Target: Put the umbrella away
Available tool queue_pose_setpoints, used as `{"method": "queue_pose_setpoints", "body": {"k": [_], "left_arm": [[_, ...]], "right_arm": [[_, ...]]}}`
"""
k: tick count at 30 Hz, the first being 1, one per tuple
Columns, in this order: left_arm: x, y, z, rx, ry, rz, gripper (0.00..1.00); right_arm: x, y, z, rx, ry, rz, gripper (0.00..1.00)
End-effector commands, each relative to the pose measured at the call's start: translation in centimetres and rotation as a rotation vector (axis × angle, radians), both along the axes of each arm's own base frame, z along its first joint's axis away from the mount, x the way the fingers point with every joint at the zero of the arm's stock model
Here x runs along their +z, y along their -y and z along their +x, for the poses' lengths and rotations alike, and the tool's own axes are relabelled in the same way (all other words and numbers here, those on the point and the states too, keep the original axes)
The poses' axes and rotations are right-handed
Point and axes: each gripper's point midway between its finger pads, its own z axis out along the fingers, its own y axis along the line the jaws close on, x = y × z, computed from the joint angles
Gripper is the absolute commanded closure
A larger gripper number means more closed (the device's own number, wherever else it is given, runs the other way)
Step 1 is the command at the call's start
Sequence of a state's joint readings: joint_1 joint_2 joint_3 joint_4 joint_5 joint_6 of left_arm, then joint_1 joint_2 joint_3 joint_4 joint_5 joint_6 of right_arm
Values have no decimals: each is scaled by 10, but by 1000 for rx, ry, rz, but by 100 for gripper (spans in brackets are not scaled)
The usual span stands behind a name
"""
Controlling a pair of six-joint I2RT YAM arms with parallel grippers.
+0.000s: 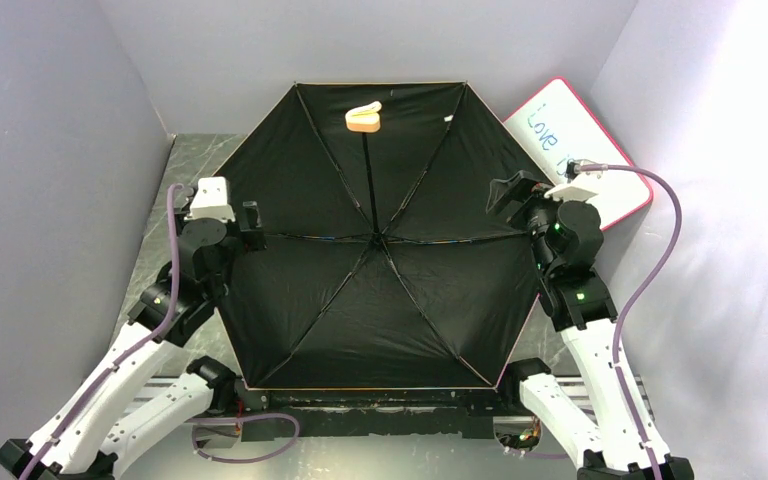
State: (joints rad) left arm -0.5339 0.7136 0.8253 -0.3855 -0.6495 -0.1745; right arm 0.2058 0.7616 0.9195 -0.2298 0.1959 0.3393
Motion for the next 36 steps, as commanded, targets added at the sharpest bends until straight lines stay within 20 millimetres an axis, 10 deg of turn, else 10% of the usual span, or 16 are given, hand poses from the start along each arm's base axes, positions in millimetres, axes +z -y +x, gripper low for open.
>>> {"method": "queue_pose_setpoints", "body": {"k": [1, 21, 36], "left_arm": [[-1, 5, 3, -5, 4, -25, 1], [-14, 4, 21, -17, -37, -71, 1], [-19, -7, 24, 4, -52, -94, 1]], "right_arm": [[5, 10, -4, -48, 18, 7, 0], [-46, 16, 2, -104, -103, 23, 0], [-92, -134, 30, 468, -127, -102, 0]]}}
